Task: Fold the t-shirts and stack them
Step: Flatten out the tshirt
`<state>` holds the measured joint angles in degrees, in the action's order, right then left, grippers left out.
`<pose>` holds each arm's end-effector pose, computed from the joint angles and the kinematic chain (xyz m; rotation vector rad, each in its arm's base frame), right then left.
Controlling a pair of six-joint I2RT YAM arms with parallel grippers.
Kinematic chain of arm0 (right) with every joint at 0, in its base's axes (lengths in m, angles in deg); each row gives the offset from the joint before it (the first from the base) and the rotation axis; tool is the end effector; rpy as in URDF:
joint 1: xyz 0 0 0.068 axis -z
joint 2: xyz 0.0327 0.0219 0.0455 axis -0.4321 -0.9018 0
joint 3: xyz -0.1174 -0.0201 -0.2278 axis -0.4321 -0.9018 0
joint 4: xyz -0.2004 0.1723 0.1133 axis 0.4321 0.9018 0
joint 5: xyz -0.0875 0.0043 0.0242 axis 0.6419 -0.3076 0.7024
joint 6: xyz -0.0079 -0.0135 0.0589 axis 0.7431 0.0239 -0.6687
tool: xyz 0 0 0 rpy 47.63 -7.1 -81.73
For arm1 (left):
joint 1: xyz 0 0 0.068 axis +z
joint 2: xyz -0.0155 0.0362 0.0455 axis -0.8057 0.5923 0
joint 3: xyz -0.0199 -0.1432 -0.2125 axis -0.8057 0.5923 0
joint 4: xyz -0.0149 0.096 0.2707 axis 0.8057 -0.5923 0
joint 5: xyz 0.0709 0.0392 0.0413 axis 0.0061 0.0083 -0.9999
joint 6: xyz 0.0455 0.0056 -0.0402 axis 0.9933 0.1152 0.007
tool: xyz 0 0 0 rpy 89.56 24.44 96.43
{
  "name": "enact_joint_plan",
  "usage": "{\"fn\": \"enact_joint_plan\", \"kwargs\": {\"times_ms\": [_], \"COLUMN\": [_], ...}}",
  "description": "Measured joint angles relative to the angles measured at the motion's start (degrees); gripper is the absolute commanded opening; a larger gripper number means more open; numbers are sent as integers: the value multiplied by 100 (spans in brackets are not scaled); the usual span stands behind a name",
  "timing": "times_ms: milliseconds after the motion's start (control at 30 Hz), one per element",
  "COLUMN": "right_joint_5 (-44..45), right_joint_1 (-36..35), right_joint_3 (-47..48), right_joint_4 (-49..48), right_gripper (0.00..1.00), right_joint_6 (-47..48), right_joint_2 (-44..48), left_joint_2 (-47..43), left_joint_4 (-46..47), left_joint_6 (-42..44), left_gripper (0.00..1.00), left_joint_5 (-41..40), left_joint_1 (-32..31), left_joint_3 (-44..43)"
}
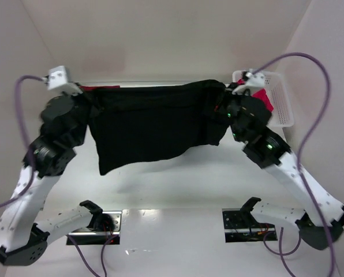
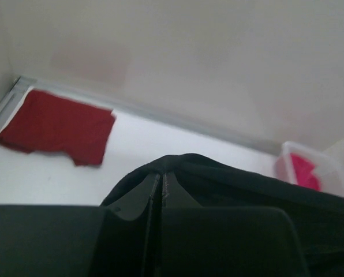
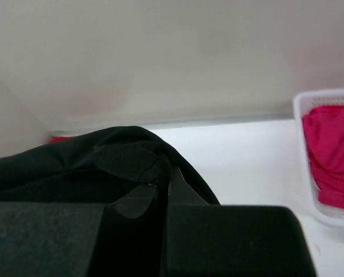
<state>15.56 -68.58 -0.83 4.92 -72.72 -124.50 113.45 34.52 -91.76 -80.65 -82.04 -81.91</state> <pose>0.1923 0.1428 0.4738 0.0883 1.5135 0.2979 0.1769 -0.0667 0.5166 -0.4452 1.4613 -0.3254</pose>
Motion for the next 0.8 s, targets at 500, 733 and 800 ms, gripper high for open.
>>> {"fn": "enact_joint_plan", "kwargs": {"times_ms": [500, 733, 800], "right_joint_5": [-2017, -2385, -2420], "right_joint_1": [2404, 2535, 2535], "right_joint_3": [181, 636, 688], "right_joint_4": [-699, -883, -879], "right_gripper": [0, 0, 0], "right_joint_6": [-289, -256, -197], "right_joint_2": [-3976, -4227, -4140], "left_joint_2": [3049, 3333, 3292], "left_joint_4": [1001, 1488, 1543], "left_joint_6": [-205, 55, 155], "left_gripper": [0, 0, 0], "left_joint_5": [1001, 1272, 1307], "left_joint_1": [1738, 1888, 1928], "left_joint_3": [1228, 1082, 966]}}
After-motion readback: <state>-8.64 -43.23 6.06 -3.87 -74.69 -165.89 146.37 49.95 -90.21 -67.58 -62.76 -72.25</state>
